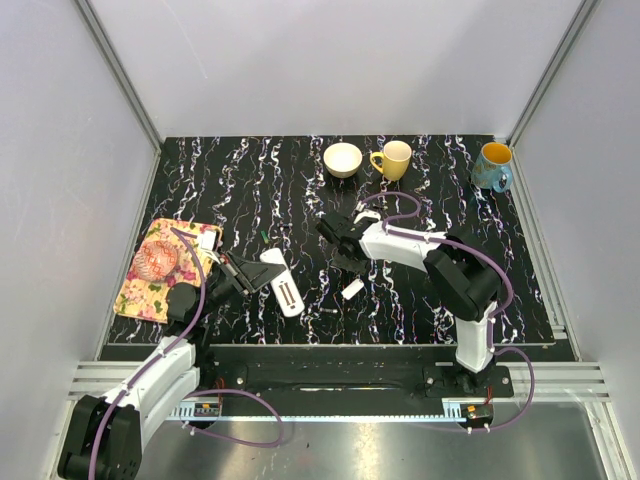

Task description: Load the batteries into the remote control

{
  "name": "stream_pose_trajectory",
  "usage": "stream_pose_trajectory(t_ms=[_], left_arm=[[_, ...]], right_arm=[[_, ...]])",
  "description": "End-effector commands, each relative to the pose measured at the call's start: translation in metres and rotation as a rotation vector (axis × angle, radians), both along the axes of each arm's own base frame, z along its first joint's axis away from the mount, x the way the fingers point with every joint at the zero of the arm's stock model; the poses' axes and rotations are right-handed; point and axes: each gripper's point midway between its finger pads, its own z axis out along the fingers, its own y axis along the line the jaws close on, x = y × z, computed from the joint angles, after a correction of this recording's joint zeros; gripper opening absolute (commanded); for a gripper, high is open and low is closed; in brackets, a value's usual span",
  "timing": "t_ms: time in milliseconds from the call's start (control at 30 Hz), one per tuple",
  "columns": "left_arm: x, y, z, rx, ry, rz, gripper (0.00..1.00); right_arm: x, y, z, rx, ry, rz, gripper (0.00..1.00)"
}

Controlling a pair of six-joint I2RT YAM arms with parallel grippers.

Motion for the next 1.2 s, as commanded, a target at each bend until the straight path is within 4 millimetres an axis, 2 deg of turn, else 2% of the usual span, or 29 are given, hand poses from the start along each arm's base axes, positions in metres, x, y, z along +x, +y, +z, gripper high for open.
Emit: stream_pose_trajectory(t_ms=[0, 167, 233, 333, 367, 433, 467, 500, 533, 600, 633, 667, 700, 767, 833, 867, 900, 967, 1033, 1167], left_arm=[[-0.005, 0.005, -0.028, 0.009, 0.031, 0.028, 0.00], [-0.006, 0.005, -0.029, 0.009, 0.032, 0.027, 0.00], [-0.006, 0.004, -0.029, 0.009, 0.032, 0.025, 0.00], [-0.006, 0.005, -0.029, 0.007, 0.034, 0.029, 0.00], [-0.006, 0.005, -0.030, 0.008, 0.036, 0.029, 0.00], [-0.005, 0.005, -0.030, 0.007, 0.037, 0.032, 0.00], [-0.005, 0.005, -0.030, 0.008, 0.041, 0.034, 0.00], [-0.003, 0.005, -0.028, 0.007, 0.040, 0.038, 0.00], [-0.002, 0.005, -0.028, 0.008, 0.043, 0.040, 0.00], [0.000, 0.005, -0.026, 0.007, 0.047, 0.046, 0.00], [0.002, 0.004, -0.025, 0.004, 0.049, 0.052, 0.00], [0.003, 0.004, -0.025, 0.005, 0.050, 0.054, 0.00], [0.005, 0.002, -0.024, 0.008, 0.049, 0.058, 0.00], [0.008, -0.001, -0.020, 0.014, 0.047, 0.063, 0.00], [0.012, -0.005, -0.015, 0.014, 0.037, 0.074, 0.00], [0.015, -0.007, -0.017, 0.018, 0.051, 0.079, 0.00], [0.017, -0.010, -0.013, 0.014, 0.048, 0.080, 0.00], [0.023, -0.015, -0.012, 0.018, 0.059, 0.079, 0.00], [0.025, -0.021, -0.008, 0.010, 0.063, 0.060, 0.00], [0.036, -0.037, -0.004, -0.022, 0.080, 0.025, 0.00]], right_arm=[[-0.001, -0.005, -0.006, -0.031, -0.009, -0.025, 0.45], [-0.001, -0.006, -0.009, -0.036, -0.001, -0.017, 0.31], [-0.004, -0.006, -0.012, -0.038, 0.008, -0.015, 0.28], [-0.006, -0.007, -0.013, -0.035, 0.012, -0.014, 0.18], [-0.007, -0.007, -0.013, -0.037, 0.014, -0.014, 0.10], [-0.006, -0.010, -0.007, -0.036, -0.002, -0.014, 0.01], [-0.007, -0.013, -0.003, -0.047, -0.008, -0.002, 0.00], [-0.006, -0.015, 0.004, -0.052, -0.022, 0.004, 0.00], [-0.003, -0.019, 0.024, -0.047, -0.067, 0.013, 0.00], [-0.003, -0.022, 0.048, -0.047, -0.105, 0.084, 0.00], [-0.005, -0.017, 0.074, 0.002, -0.136, 0.136, 0.00], [-0.009, -0.018, 0.086, -0.012, -0.140, 0.229, 0.00], [-0.014, -0.015, 0.108, 0.021, -0.168, 0.285, 0.00], [-0.029, -0.014, 0.128, 0.032, -0.150, 0.408, 0.00], [-0.044, -0.010, 0.158, 0.047, -0.176, 0.515, 0.00], [-0.056, -0.014, 0.163, 0.034, -0.150, 0.557, 0.00], [-0.064, -0.008, 0.179, 0.056, -0.166, 0.607, 0.00], [-0.084, -0.009, 0.187, 0.061, -0.121, 0.687, 0.00], [-0.102, 0.000, 0.200, 0.099, -0.100, 0.775, 0.00], [-0.137, 0.012, 0.212, 0.167, -0.026, 0.925, 0.00]])
